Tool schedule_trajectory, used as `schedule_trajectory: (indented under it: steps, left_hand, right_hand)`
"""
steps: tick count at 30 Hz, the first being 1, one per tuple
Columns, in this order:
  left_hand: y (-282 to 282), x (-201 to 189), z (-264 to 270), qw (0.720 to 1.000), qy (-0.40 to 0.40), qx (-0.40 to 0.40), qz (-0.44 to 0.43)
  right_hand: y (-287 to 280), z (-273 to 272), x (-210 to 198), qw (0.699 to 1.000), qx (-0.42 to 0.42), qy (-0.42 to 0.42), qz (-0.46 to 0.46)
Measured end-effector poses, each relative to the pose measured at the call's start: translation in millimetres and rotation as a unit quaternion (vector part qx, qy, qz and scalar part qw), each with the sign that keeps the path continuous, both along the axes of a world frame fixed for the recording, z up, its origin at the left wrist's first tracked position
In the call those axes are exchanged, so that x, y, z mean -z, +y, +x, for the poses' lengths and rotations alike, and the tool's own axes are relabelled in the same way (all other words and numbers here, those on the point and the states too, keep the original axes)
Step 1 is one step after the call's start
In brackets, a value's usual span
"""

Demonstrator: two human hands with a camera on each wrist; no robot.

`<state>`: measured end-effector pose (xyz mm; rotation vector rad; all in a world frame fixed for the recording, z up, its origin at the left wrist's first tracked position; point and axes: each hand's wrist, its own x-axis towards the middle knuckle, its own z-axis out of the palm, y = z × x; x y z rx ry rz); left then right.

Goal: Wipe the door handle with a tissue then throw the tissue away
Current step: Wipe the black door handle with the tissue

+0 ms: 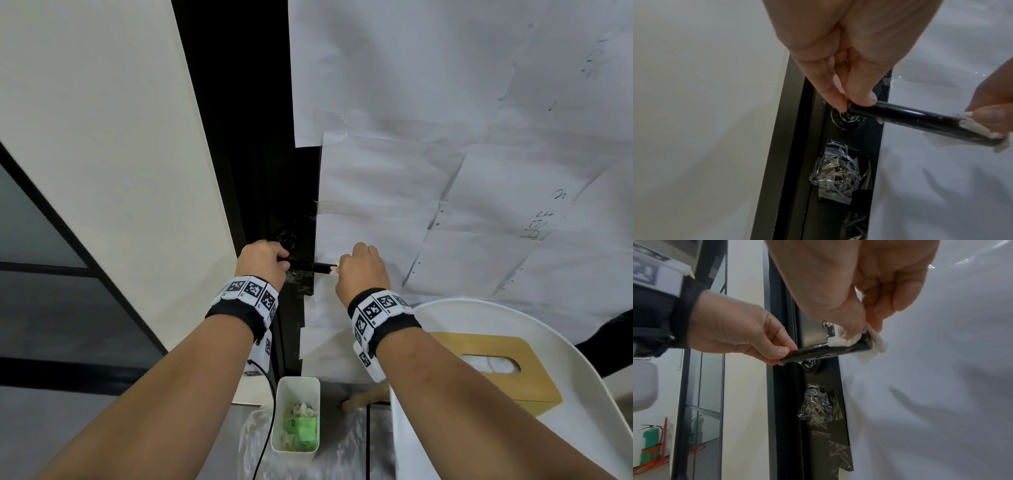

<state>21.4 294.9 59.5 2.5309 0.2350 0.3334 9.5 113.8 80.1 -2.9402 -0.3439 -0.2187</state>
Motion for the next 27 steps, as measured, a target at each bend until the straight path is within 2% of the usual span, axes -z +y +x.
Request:
schedule_trajectory:
  steps: [7, 14, 18, 21, 25, 27]
  left_hand:
    - [-0.6, -3.6, 2.0, 1.0, 0.029, -0.01, 0.004]
    - [-6.7, -3.8, -4.9, 0.999, -0.017, 0.018, 0.024]
    - [-17.4, -6.6, -7.6, 0.997, -0.038, 0.063, 0.022]
    - [-29.7, -7.5, -8.4, 0.992, -0.073, 0.099, 0.03]
    - [-51.2, -3.5, -6.8, 0.98, -0.06, 0.179, 0.066]
    - [-58.6, 1.1, -3.7, 0.972, -0.045, 0.191, 0.127]
  right_hand:
    - [2.0, -7.8, -6.1, 1.0, -0.025, 0.005, -0.01]
    - [8.0, -1.8, -9.6, 0.996, -0.056, 0.065, 0.028]
    - [5.0, 3.9, -10.6, 0.994, -0.065, 0.061, 0.069]
    - [-5.1, 7.8, -8.4, 0.993, -0.039, 0.035, 0.101]
    - [-12.8, 14.0, -2.7, 0.996, -0.004, 0.033, 0.08]
    - [-12.7, 15.5, 0.4, 0.997, 0.001, 0.044, 0.06]
